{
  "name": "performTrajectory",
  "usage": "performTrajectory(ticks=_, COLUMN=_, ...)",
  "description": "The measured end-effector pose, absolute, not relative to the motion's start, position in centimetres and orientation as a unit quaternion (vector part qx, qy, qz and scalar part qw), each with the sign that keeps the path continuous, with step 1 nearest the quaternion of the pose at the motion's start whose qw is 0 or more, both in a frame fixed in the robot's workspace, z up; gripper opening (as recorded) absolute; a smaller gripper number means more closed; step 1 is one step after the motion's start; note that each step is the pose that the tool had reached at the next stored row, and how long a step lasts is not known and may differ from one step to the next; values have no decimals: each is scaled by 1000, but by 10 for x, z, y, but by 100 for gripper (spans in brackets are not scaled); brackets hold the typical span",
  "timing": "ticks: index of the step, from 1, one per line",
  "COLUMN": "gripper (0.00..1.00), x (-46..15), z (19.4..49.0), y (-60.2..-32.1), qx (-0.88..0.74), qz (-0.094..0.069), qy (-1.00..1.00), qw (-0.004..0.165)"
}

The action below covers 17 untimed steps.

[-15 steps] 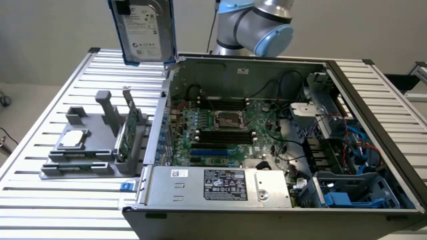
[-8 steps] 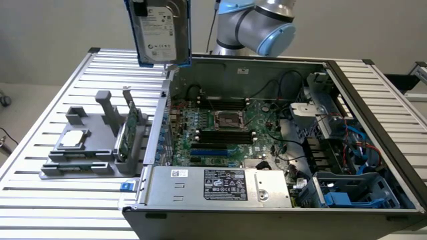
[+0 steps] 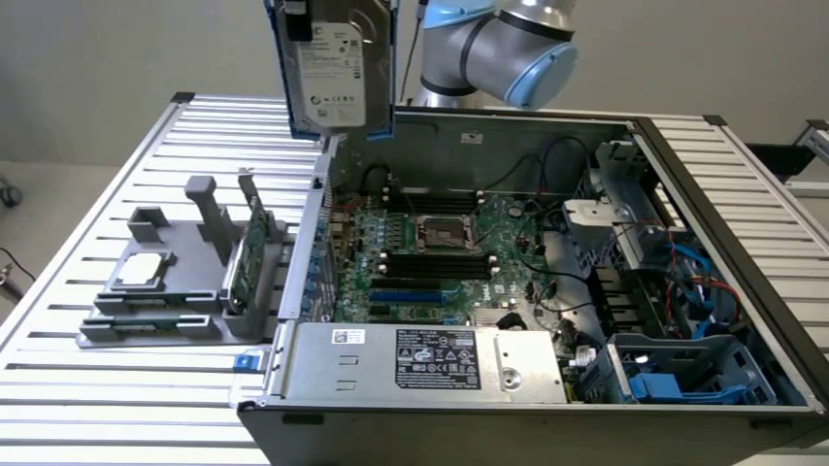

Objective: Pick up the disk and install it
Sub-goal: 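Pick up the disk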

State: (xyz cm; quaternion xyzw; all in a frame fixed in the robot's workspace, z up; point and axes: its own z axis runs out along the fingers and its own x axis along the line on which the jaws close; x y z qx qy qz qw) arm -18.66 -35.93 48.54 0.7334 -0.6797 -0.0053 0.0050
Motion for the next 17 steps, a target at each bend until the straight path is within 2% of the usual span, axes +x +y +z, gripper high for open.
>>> performTrajectory(ticks=17, gripper=33, x=-119, z=480, y=-392, qx=733, qz=-4, qy=-680, qw=4)
